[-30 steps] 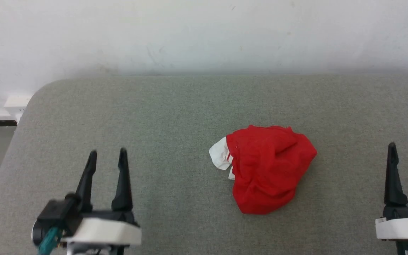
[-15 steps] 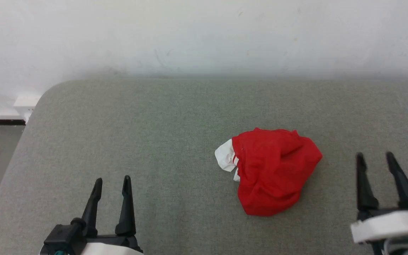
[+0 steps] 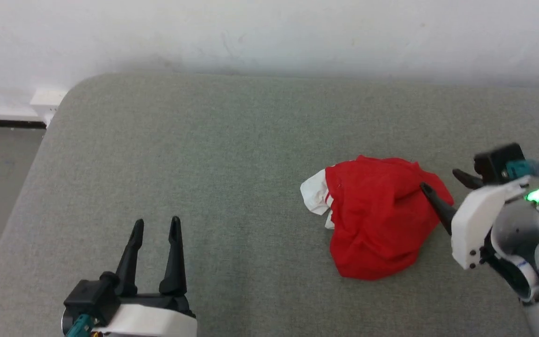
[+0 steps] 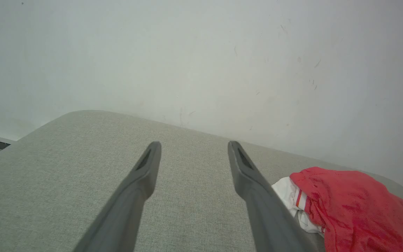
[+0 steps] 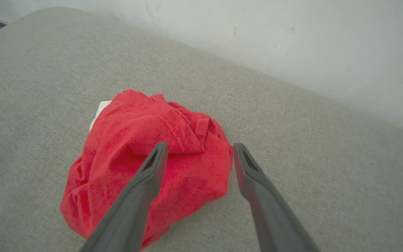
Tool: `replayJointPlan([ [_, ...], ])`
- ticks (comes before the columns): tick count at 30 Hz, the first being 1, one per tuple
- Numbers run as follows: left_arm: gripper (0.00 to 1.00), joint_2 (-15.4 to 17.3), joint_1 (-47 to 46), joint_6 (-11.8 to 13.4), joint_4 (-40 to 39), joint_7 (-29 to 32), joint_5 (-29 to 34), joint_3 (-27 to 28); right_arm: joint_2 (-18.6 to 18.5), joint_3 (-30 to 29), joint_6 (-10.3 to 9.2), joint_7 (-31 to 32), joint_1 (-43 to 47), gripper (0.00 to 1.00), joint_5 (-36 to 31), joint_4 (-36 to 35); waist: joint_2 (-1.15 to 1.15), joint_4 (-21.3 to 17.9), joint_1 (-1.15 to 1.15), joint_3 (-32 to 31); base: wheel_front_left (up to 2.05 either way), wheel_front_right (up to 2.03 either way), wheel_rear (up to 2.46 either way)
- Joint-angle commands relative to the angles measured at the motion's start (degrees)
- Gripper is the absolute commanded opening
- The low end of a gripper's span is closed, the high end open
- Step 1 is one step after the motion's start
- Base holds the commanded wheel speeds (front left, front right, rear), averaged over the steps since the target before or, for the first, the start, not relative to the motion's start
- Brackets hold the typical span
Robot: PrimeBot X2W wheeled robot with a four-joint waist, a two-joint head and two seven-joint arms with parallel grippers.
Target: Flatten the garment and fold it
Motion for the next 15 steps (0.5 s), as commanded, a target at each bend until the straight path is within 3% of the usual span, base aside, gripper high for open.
replayJointPlan([
  [1, 1.0, -0.28, -1.14, -0.45, 0.36, -0.27, -0.11, 0.23, -0.71, 1.13, -0.04, 1.29, -2.04, 1.0, 0.81, 0.58, 0.0, 1.48, -0.01, 1.93, 0.0, 0.0, 0.0],
  [10, 1.0, -0.51, -4.43, -1.01, 2.11, -0.27, -1.87, -1.08, -4.28, 11.83, -0.04, 9.69, -12.38, 1.0, 5.68, 10.29, 0.0, 4.08, -0.01, 5.64, 0.0, 0.0, 0.0],
  [12, 1.0, -0.51, -5.0, -0.79, 2.28, -0.27, -2.38, -1.43, -4.33, 13.8, -0.04, 11.06, -13.41, 0.49, 6.92, 12.28, 0.0, 4.42, -0.01, 5.97, 0.0, 0.0, 0.0],
  [13, 1.0, -0.52, -5.2, -0.7, 2.37, -0.27, -2.48, -1.53, -4.48, 14.79, -0.04, 11.4, -13.89, 0.0, 7.47, 12.79, 0.0, 4.5, -0.01, 6.05, 0.0, 0.0, 0.0],
  [15, 1.0, -0.52, -5.43, -0.53, 2.51, -0.27, -2.62, -1.55, -4.85, 16.09, -0.04, 10.98, -14.82, 0.0, 8.27, 13.13, 0.0, 4.54, -0.01, 6.08, 0.0, 0.0, 0.0],
])
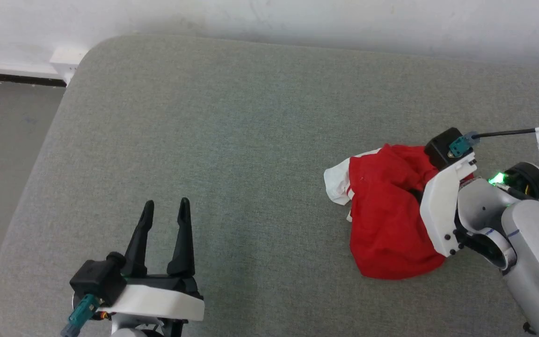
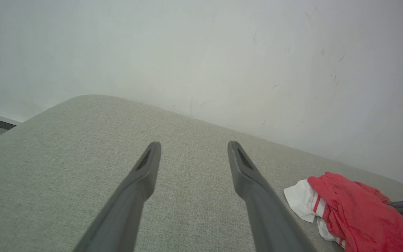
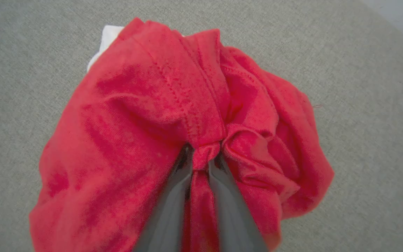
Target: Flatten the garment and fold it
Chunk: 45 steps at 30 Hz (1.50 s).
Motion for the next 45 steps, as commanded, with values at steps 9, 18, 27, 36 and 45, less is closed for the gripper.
replayJointPlan([
  [9, 1.0, -0.19, 0.61, 1.03, 0.31, -0.27, 0.26, 0.84, -1.27, -0.4, -0.04, -9.98, -7.47, 0.0, -0.67, -2.09, 0.0, -2.57, -0.01, -2.5, 0.0, 0.0, 0.0],
  [18, 1.0, -0.19, 2.19, 1.31, -0.2, -0.27, 1.04, 1.09, -5.11, -10.02, -0.04, -17.81, -8.21, 0.0, -7.11, -7.63, 0.0, -6.05, -0.01, -4.78, 0.0, 0.0, 0.0],
  [27, 1.0, -0.19, 3.57, 0.88, -0.06, -0.27, 1.64, 1.02, -2.15, -34.71, -0.04, -12.95, 18.51, 0.0, -10.29, -20.9, 0.0, -6.84, -0.01, -4.21, 0.0, 0.0, 0.0],
  [36, 1.0, -0.19, 3.44, 0.03, 1.39, -0.27, 2.33, 0.98, 12.59, -44.95, -0.04, -15.18, 42.4, 0.0, -15.21, -20.88, 0.0, -6.9, -0.01, -4.69, 0.0, 0.0, 0.0],
  [45, 1.0, -0.19, 4.32, -0.36, 2.3, -0.27, 2.82, 0.9, 13.15, -40.3, -0.04, -20.82, 41.14, 1.0, -16.22, -13.97, 0.0, -7.68, -0.01, -6.45, 0.0, 0.0, 0.0],
])
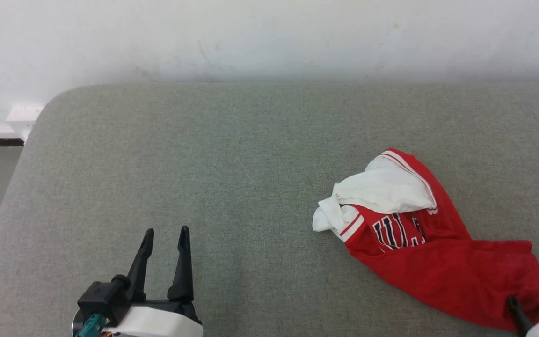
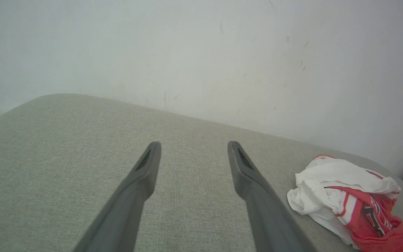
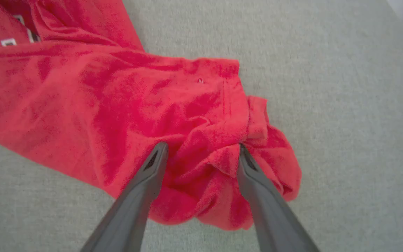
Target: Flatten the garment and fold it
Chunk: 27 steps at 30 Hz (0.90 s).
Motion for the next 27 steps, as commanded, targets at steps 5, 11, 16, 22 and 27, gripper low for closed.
replayJointPlan([
  [5, 1.0, -0.08, 0.44, -0.2, 0.12, -0.27, -0.03, -0.3, -3.14, 3.76, -0.05, 2.43, -5.07, 1.0, 4.41, -7.54, 0.0, -0.1, 0.01, -0.13, 0.0, 0.0, 0.0],
  [11, 1.0, -0.08, -0.19, 0.14, -0.07, -0.27, -1.15, -1.2, -9.72, 10.67, -0.05, 11.59, -12.56, 1.0, 9.4, -16.54, 0.0, 0.9, 0.01, 0.99, 0.0, 0.0, 0.0],
  [16, 1.0, -0.08, -1.61, 0.05, -0.05, -0.27, -1.6, -1.57, -16.99, 21.03, -0.05, 18.04, -20.0, 1.0, 10.12, -14.64, 0.0, 2.75, 0.01, 2.91, 0.0, 0.0, 0.0],
  [22, 1.0, -0.08, -3.26, -0.04, 0.11, -0.27, -1.96, -1.62, -22.71, 33.63, -0.05, 20.67, -29.84, 1.0, 10.44, -7.32, 0.0, 5.81, 0.01, 5.4, 0.0, 0.0, 0.0],
  [27, 1.0, -0.08, -4.05, 0.04, 0.11, -0.27, -2.55, -1.59, -23.84, 38.44, -0.05, 19.21, -35.36, 1.0, 11.7, -1.61, 0.0, 7.94, 0.01, 6.96, 0.0, 0.0, 0.0],
])
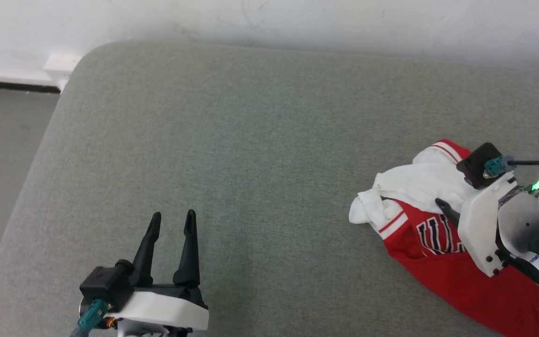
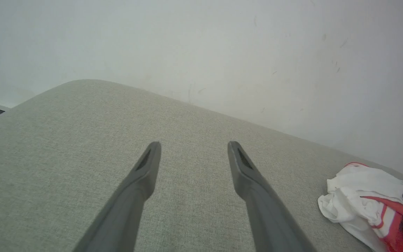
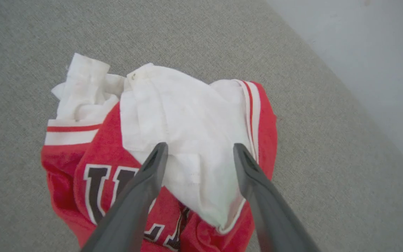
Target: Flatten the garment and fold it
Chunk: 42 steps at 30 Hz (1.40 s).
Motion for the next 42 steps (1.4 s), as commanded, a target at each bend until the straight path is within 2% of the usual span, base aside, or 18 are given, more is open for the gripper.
replayJointPlan([
  [1, 1.0, -0.05, -1.06, 0.06, 0.06, -0.27, -0.17, 0.07, -0.22, 0.51, -0.05, -0.41, -0.98, 0.73, 0.54, 0.89, 0.0, 1.7, -0.01, 1.54, 0.0, 0.0, 0.0],
  [2, 1.0, -0.05, -1.03, 0.13, 0.05, -0.27, -0.23, 0.18, -0.15, 0.81, -0.05, -0.63, -1.43, 0.3, 0.88, 1.68, 0.0, 1.83, -0.01, 1.61, 0.0, 0.0, 0.0],
  [3, 1.0, -0.05, -0.99, 0.18, 0.01, -0.27, -0.3, 0.26, -0.09, 1.03, -0.05, -0.86, -1.77, 0.0, 1.28, 2.33, 0.0, 1.92, -0.01, 1.67, 0.0, 0.0, 0.0],
  [12, 1.0, -0.05, -0.9, 0.41, -0.25, -0.27, -0.39, 0.94, 0.37, 1.23, -0.05, -5.15, -3.77, 0.0, 1.64, 4.55, 0.0, -0.32, -0.01, 0.7, 0.0, 0.0, 0.0],
  [18, 1.0, -0.05, -0.64, 0.4, -0.47, -0.27, 0.02, 1.2, 1.14, -3.48, -0.05, -9.88, -6.36, 0.0, -0.45, 4.68, 0.0, -3.2, -0.01, -0.16, 0.0, 0.0, 0.0],
  [24, 1.0, -0.05, -0.43, 0.32, -0.59, -0.27, 0.24, 1.5, 0.74, -9.52, -0.05, -11.43, -4.78, 0.0, -1.82, 4.22, 0.0, -4.76, -0.01, -0.3, 0.0, 0.0, 0.0],
  [33, 1.0, -0.05, 0.35, -0.28, -0.42, -0.27, 1.27, 2.23, 3.55, -25.51, -0.05, -14.45, 3.95, 0.0, -7.39, 5.28, 0.0, -6.03, -0.01, -0.56, 0.0, 0.0, 0.0],
  [42, 1.0, -0.05, 0.3, -1.15, -0.36, -0.27, 2.46, 2.43, 6.28, -40.68, -0.05, -14.9, 14.7, 0.0, -13.6, 11.78, 0.0, -6.28, -0.01, -0.09, 0.0, 0.0, 0.0],
])
